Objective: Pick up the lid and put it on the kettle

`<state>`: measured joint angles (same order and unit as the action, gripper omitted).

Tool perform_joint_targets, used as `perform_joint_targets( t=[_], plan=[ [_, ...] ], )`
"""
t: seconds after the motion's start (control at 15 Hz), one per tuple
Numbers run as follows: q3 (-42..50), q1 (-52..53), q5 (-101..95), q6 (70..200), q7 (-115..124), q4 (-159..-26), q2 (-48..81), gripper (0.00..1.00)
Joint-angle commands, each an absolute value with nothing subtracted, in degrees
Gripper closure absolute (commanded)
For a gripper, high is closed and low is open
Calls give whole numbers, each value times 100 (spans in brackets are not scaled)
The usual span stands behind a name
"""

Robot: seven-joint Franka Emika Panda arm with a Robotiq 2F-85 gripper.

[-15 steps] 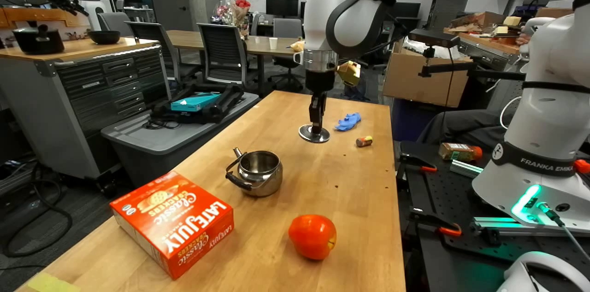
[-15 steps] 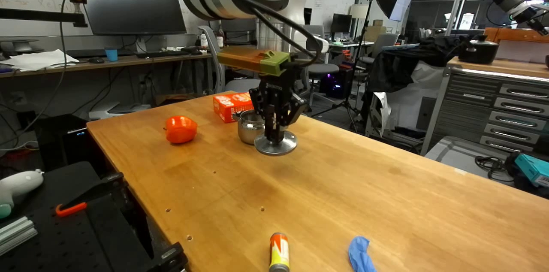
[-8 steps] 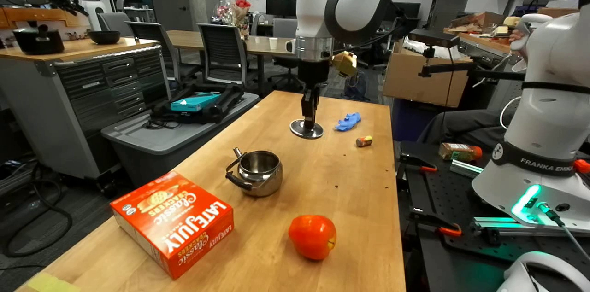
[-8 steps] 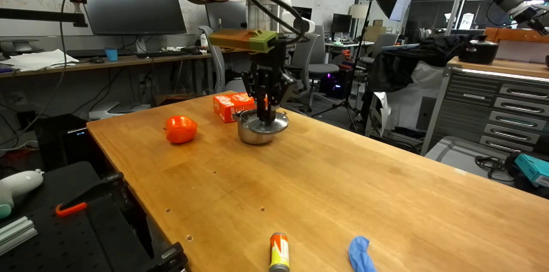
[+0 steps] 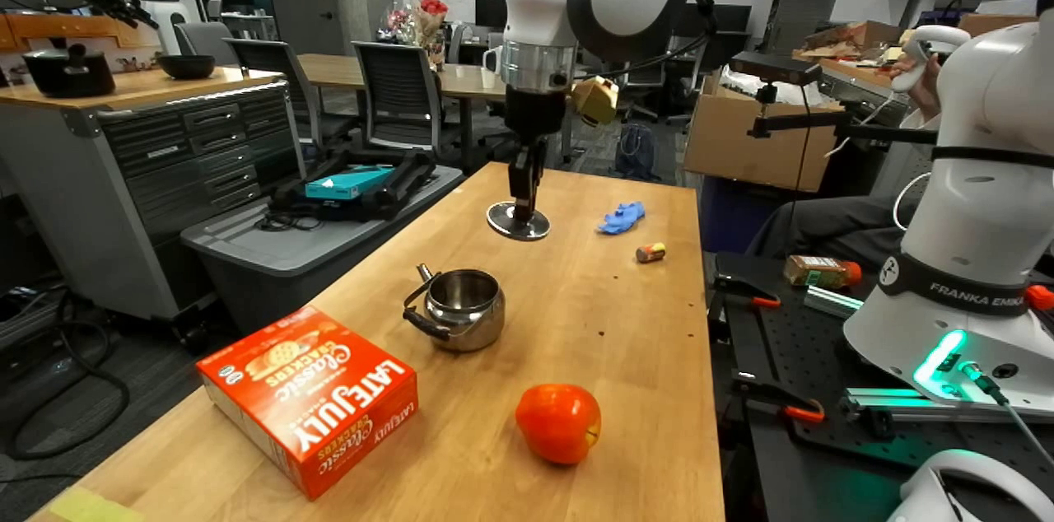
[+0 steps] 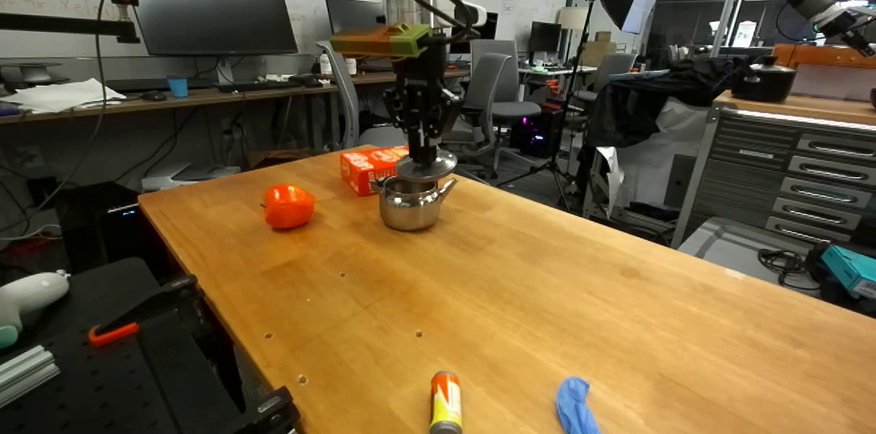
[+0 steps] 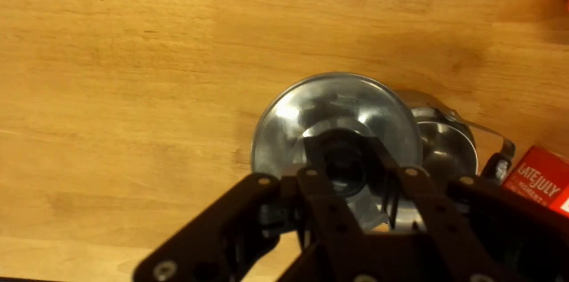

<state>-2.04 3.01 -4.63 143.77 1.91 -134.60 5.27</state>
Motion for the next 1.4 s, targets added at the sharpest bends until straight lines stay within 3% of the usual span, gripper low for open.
perform_joint_targets(
  t=[0.0, 1.2, 1.27, 1.33],
  plan=[
    [-279, 446, -699, 14200, 590, -13116, 632, 90],
    [-390, 977, -1381, 13720, 937, -12263, 1409, 93],
    [-358, 945, -1322, 13866, 1014, -12385, 1415, 72],
    [-368, 958, -1322, 13866, 1008, -12384, 1415, 72]
  ],
)
